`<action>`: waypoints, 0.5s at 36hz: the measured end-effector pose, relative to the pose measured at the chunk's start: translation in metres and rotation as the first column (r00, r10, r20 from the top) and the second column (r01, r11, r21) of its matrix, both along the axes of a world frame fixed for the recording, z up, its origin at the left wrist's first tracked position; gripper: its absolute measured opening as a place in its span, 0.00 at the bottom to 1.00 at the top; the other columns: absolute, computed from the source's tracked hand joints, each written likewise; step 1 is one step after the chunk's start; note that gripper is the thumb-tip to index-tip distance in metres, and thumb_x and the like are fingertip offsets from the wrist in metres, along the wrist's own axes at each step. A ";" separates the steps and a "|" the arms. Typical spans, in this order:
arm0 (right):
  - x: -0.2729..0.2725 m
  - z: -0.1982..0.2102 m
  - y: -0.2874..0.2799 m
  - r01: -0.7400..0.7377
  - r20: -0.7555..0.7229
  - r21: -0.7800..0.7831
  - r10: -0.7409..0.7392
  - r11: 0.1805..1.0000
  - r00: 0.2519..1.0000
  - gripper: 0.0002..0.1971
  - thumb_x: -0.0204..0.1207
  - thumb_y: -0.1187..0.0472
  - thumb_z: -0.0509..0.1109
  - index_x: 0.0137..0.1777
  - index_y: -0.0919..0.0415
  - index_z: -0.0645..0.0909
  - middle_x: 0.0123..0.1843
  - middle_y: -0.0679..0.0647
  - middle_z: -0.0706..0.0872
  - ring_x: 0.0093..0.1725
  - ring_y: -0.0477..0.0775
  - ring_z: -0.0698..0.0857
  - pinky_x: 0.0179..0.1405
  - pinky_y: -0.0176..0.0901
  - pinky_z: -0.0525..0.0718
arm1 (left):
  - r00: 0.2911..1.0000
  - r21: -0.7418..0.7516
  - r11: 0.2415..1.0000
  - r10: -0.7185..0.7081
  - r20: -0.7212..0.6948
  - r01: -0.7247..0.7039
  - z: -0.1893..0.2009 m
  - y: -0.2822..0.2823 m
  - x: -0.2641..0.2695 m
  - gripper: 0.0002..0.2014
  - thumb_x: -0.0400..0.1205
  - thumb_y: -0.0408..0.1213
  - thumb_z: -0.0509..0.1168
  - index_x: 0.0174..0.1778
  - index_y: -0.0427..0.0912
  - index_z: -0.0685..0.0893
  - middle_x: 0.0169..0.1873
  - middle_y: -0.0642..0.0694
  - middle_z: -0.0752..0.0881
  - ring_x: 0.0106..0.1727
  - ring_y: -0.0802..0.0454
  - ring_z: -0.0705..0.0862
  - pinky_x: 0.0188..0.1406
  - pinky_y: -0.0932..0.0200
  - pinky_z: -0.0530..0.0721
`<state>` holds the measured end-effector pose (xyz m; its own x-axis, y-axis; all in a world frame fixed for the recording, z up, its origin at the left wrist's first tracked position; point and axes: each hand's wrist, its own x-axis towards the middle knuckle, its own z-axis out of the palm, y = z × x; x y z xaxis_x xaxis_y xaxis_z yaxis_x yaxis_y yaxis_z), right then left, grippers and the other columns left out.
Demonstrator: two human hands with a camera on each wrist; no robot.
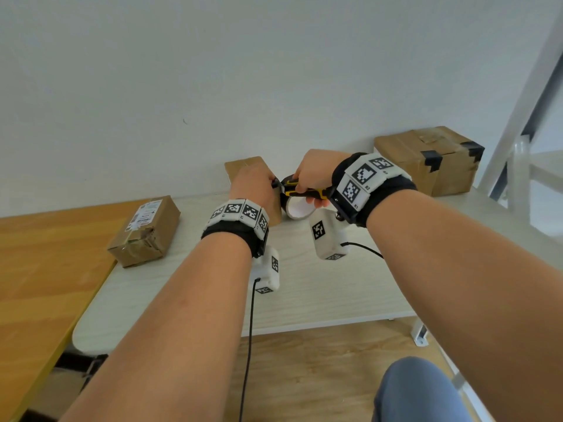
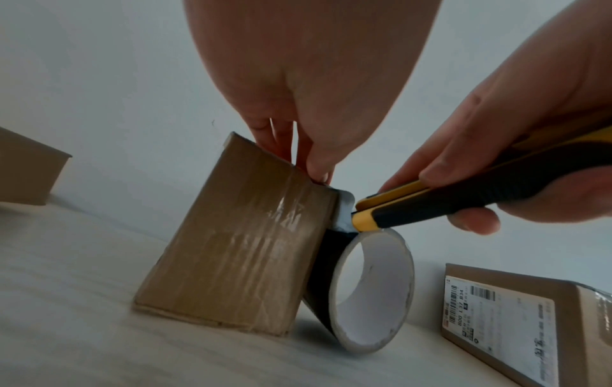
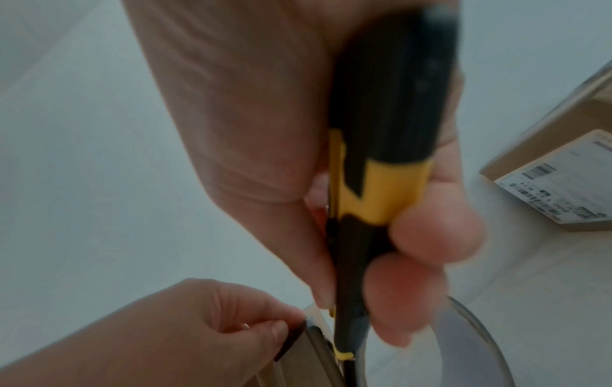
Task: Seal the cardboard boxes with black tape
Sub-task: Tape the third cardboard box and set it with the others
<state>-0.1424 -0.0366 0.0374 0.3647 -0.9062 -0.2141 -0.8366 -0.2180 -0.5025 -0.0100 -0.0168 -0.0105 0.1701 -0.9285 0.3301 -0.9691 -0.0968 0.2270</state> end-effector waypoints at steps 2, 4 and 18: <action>-0.002 -0.003 0.000 0.005 0.022 0.006 -0.005 1.000 1.000 0.12 0.80 0.66 0.65 0.60 0.69 0.82 0.43 0.68 0.89 0.33 0.63 0.84 0.45 0.57 0.87 | 1.000 0.004 1.000 -0.005 -0.007 0.005 0.000 0.000 0.000 0.15 0.85 0.32 0.55 0.54 0.37 0.88 0.49 0.37 0.84 0.51 0.43 0.80 0.45 0.57 0.75; -0.004 -0.003 0.001 0.010 0.023 0.010 -0.010 1.000 1.000 0.12 0.79 0.66 0.66 0.60 0.68 0.82 0.44 0.68 0.89 0.32 0.62 0.85 0.43 0.56 0.87 | 1.000 0.006 1.000 0.002 -0.018 -0.002 0.000 -0.001 0.000 0.15 0.85 0.31 0.54 0.55 0.37 0.88 0.52 0.37 0.85 0.49 0.44 0.79 0.43 0.58 0.74; -0.021 -0.004 0.011 0.026 0.084 0.069 -0.032 0.997 0.996 0.15 0.82 0.66 0.64 0.66 0.67 0.78 0.42 0.65 0.86 0.25 0.57 0.83 0.25 0.42 0.82 | 0.999 0.054 0.998 0.035 -0.033 -0.033 0.000 -0.002 0.002 0.16 0.84 0.27 0.54 0.58 0.36 0.86 0.43 0.44 0.77 0.44 0.49 0.74 0.44 0.60 0.72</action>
<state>-0.1639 -0.0258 0.0335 0.3579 -0.9011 -0.2446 -0.7958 -0.1573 -0.5847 -0.0080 -0.0192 -0.0103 0.2121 -0.9382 0.2735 -0.9568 -0.1425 0.2533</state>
